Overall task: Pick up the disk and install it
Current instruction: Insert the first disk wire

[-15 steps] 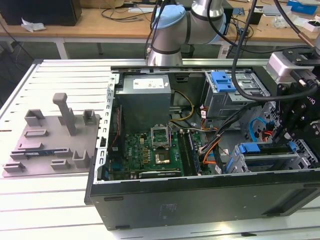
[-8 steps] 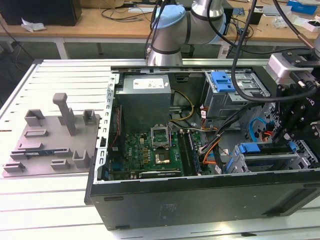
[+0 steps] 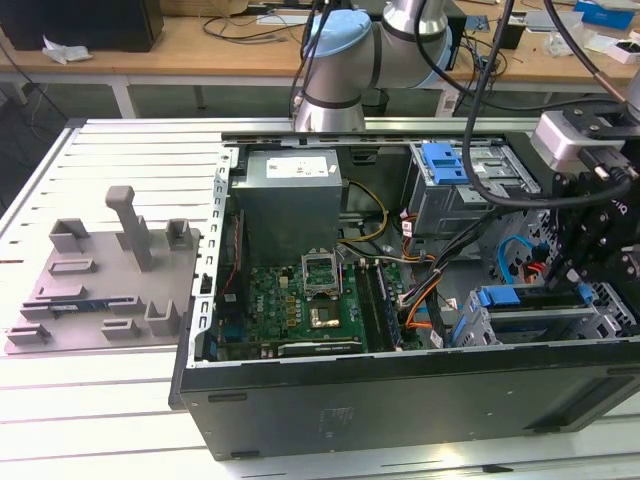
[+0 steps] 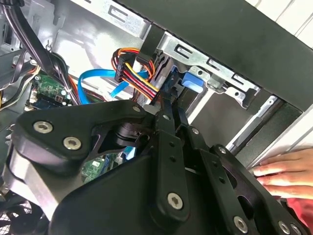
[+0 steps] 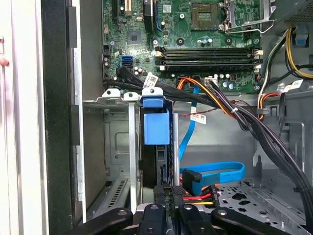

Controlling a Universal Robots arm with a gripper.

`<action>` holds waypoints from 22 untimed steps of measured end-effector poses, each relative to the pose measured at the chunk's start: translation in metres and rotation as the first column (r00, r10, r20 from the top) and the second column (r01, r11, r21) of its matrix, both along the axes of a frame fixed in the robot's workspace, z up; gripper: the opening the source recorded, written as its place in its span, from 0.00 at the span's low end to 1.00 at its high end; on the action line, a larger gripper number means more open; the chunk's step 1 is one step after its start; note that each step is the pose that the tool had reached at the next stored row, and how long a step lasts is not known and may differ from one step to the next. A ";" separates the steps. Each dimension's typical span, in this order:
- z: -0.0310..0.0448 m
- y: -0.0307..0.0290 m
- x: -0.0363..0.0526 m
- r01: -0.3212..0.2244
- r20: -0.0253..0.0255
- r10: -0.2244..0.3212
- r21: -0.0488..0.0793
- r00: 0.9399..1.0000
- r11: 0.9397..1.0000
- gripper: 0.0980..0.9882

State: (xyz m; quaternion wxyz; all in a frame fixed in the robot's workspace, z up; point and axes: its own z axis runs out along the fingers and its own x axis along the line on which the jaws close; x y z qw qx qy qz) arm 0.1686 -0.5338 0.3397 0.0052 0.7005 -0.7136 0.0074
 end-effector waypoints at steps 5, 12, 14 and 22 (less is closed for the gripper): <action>-0.0025 0.0000 0.0000 0.000 0.000 0.000 -0.001 1.000 1.000 0.08; -0.0029 0.0001 0.0000 0.000 0.000 0.000 0.000 1.000 1.000 0.16; 0.0014 0.0008 -0.0001 0.000 0.000 0.000 -0.002 1.000 1.000 0.30; 0.0263 0.0148 0.0000 0.000 0.000 0.000 -0.037 1.000 0.999 0.37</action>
